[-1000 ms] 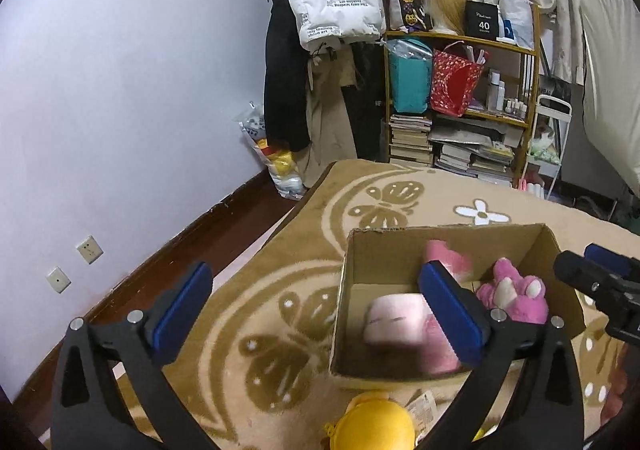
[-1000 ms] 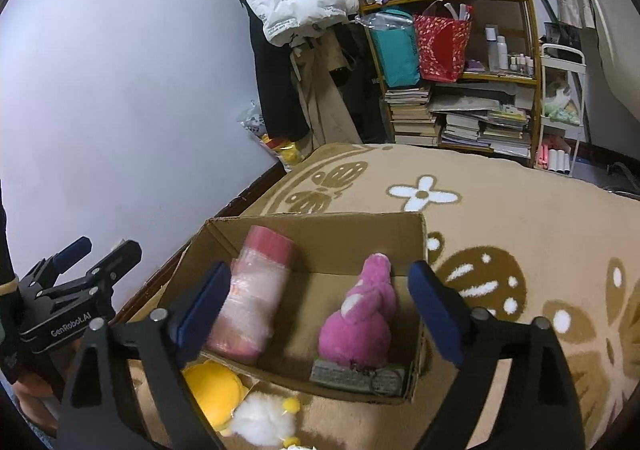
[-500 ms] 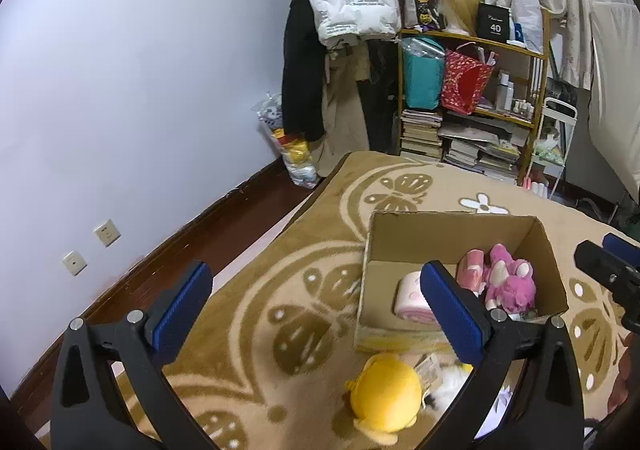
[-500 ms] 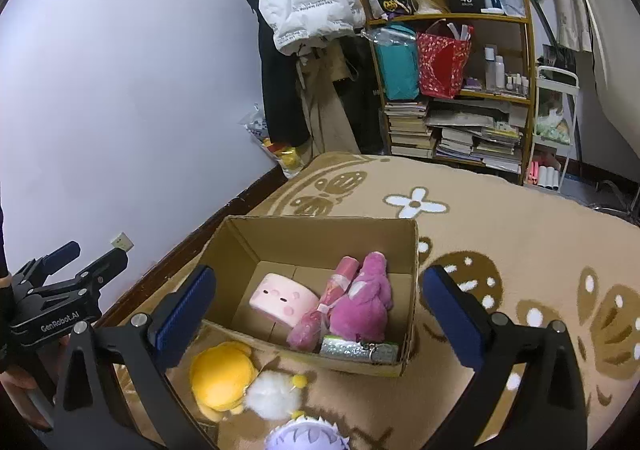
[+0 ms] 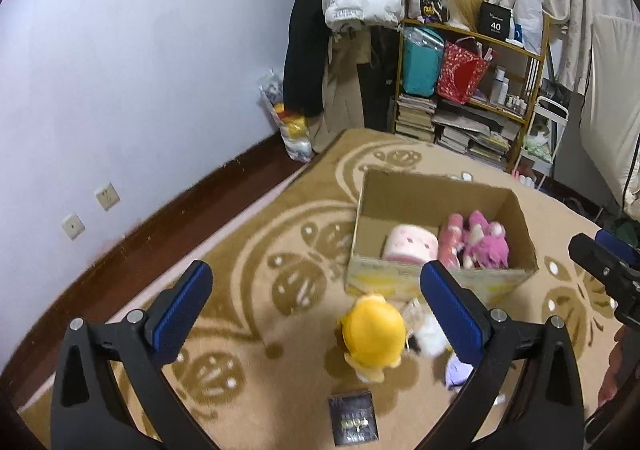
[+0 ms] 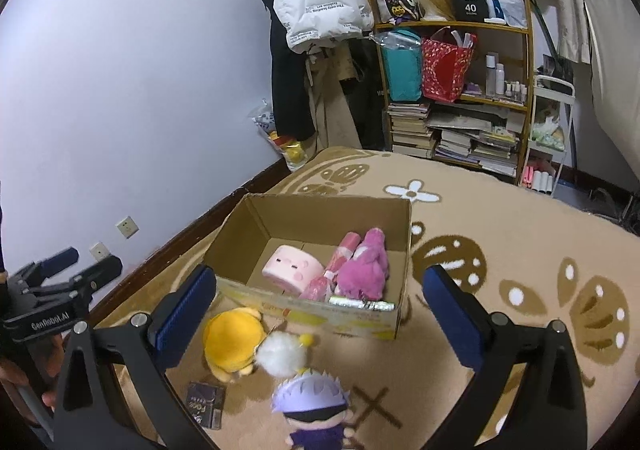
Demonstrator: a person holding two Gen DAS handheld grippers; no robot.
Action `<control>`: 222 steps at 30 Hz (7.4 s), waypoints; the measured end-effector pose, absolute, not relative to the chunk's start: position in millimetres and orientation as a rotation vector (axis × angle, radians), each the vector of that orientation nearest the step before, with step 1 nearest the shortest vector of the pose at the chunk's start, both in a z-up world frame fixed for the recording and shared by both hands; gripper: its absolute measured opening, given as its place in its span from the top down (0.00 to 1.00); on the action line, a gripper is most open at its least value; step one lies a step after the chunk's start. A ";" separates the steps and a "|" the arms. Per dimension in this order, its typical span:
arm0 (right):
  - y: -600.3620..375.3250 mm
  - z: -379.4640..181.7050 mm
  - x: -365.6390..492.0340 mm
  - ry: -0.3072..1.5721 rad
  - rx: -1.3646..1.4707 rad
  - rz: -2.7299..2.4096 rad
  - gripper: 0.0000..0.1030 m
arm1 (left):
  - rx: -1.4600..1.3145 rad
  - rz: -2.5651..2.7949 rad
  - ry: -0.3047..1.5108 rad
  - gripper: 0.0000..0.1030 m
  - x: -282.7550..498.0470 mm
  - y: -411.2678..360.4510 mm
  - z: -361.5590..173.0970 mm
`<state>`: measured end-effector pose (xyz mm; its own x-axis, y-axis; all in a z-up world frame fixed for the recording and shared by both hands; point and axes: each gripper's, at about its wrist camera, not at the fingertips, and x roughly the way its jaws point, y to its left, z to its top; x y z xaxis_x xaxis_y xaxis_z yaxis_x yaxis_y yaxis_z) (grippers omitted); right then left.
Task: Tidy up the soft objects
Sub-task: 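Withdraw both open tools back toward the remaining plush toys, then grasp the black Face tissue pack with left tool while right tool grasps the white-haired doll, then carry the tissue pack and doll over the box and release them inside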
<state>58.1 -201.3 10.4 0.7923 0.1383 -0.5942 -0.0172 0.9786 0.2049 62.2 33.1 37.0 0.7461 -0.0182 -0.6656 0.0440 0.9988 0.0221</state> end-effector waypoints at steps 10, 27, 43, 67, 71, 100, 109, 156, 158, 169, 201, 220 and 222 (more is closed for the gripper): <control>-192.3 -12.4 38.4 0.696 0.201 0.108 0.00 | -0.012 -0.020 0.831 0.00 44.7 43.0 10.6; -178.0 -76.5 35.6 0.855 0.228 0.094 0.00 | -0.018 -0.038 1.010 0.00 50.3 42.3 -39.3; -168.2 -116.9 42.9 0.969 0.193 0.085 0.00 | 0.008 -0.071 1.161 0.00 55.4 28.8 -78.9; -168.8 -155.5 54.9 1.113 0.214 0.052 0.00 | 0.018 -0.053 1.309 0.01 74.1 25.1 -121.5; -166.2 -156.8 56.4 1.120 0.201 0.051 0.00 | 0.032 -0.046 1.320 0.01 74.5 23.8 -125.1; -138.8 -167.5 57.8 1.119 0.156 0.099 0.34 | 0.032 -0.062 1.411 0.55 80.1 11.5 -160.5; -142.2 -154.5 51.6 1.057 0.164 0.087 0.37 | 0.049 -0.088 1.329 0.56 69.7 11.3 -136.8; -153.0 -31.6 36.2 0.700 0.085 0.085 0.37 | 0.174 -0.088 0.712 0.56 62.0 -2.6 17.9; -153.3 -27.7 41.0 0.688 0.080 0.084 0.37 | 0.170 -0.088 0.703 0.56 66.9 -5.3 21.2; -161.4 -7.5 80.7 0.630 0.036 0.099 0.37 | 0.173 -0.090 0.649 0.56 114.2 -16.0 38.8; -196.9 -42.9 159.8 0.647 0.088 0.119 0.36 | 0.150 -0.194 0.715 0.55 198.4 -43.9 -13.9; -205.4 -60.5 157.5 0.707 0.149 0.112 0.18 | 0.169 -0.138 0.754 0.12 191.5 -40.5 -30.4; -204.4 -58.2 153.5 0.707 0.150 0.112 0.15 | 0.176 -0.139 0.745 0.09 187.4 -38.8 -26.5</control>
